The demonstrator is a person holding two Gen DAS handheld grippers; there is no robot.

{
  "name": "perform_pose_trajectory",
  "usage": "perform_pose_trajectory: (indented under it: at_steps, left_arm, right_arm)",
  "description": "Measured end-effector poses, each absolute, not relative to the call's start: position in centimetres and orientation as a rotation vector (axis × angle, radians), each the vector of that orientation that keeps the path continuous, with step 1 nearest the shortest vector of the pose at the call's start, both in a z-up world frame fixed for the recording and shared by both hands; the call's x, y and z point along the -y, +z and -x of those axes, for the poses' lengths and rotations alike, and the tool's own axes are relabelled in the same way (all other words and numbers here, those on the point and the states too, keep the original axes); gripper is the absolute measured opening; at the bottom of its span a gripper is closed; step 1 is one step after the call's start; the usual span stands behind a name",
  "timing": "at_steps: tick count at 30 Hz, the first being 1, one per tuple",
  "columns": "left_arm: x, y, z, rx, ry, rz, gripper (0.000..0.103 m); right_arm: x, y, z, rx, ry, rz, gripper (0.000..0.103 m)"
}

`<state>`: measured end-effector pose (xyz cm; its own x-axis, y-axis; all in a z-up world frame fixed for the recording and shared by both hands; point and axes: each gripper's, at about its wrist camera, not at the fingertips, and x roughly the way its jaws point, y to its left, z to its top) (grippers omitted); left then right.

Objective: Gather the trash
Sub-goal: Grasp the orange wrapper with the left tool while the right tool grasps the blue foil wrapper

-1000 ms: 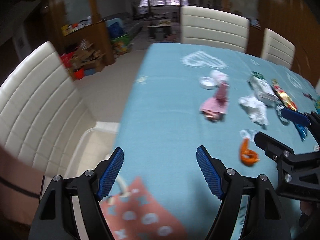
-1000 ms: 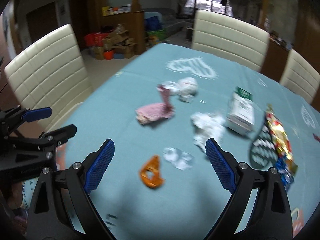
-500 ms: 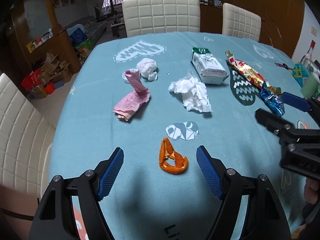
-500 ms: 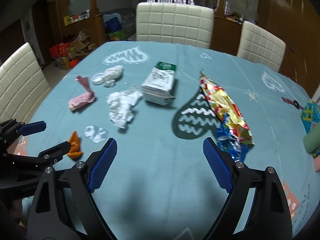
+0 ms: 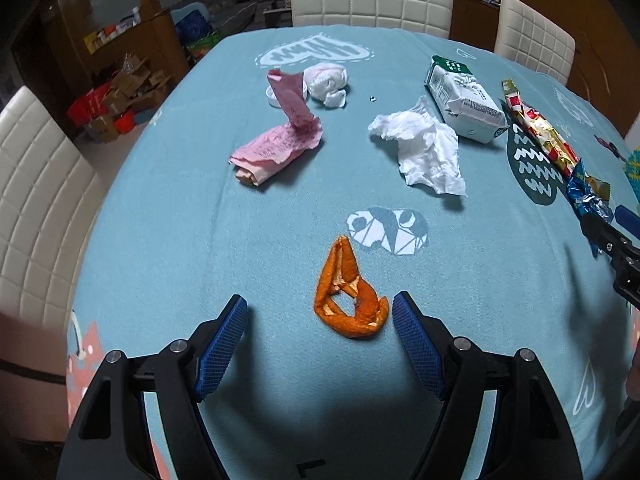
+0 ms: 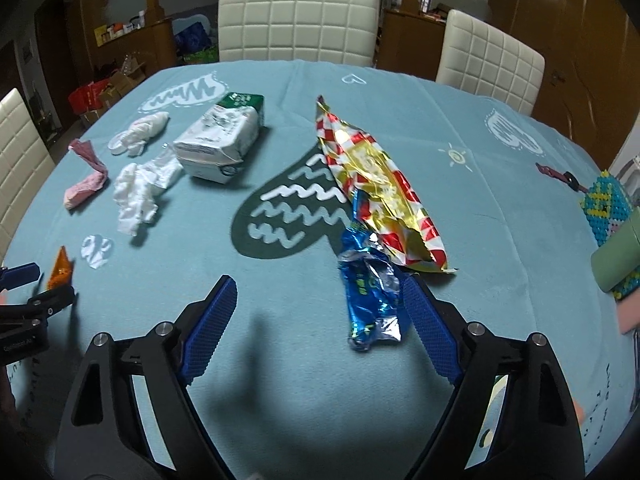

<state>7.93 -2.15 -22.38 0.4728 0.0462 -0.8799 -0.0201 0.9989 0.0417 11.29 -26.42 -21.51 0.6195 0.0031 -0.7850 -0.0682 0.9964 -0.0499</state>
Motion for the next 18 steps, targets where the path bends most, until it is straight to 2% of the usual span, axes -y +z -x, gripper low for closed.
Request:
perform_pose_trajectory:
  at_steps: [2, 5, 7, 8, 11, 12, 13, 16, 18]
  left_arm:
    - [2.4, -22.6, -8.0, -1.077, 0.049, -0.023, 0.073]
    - [2.6, -22.6, -8.0, -1.064, 0.059, -0.02, 0.073]
    - [2.7, -22.5, -8.1, -1.056, 0.05, -0.011, 0.064]
    - [2.9, -22.4, -8.1, -1.053, 0.045, -0.013, 0.062]
    - [3.7, -22.2, -8.4, -1.044, 0.018, -0.033, 0.046]
    - [3.9, -22.1, -8.5, -1.044, 0.01, -0.036, 0.038]
    - [4.1, -22.1, -8.6, -1.045, 0.001, -0.04, 0.033]
    - [4.5, -22.0, -9.0, -1.046, -0.021, -0.045, 0.026]
    - [4.6, -21.8, -9.1, -1.046, -0.038, -0.05, 0.022]
  right_arm:
    - [26.8, -21.9, -11.6, -0.907, 0.04, 0.073, 0.083]
    - [27.0, -22.4, -11.9, -0.91, 0.043, 0.085, 0.076]
    - [27.4, -22.8, -12.3, -0.922, 0.043, 0.075, 0.067]
    - [27.5, -23.0, -12.5, -0.933, 0.044, 0.066, 0.066]
    - [28.1, -23.5, -12.8, -0.946, 0.035, 0.046, 0.056]
    - [28.2, -23.6, -12.9, -0.948, 0.035, 0.044, 0.043]
    - [28.3, -23.6, -12.9, -0.943, 0.031, 0.047, 0.035]
    - [28.2, -23.5, -13.0, -0.932, 0.047, 0.048, 0.022]
    - [27.8, -23.4, -12.8, -0.928, 0.067, 0.048, 0.019]
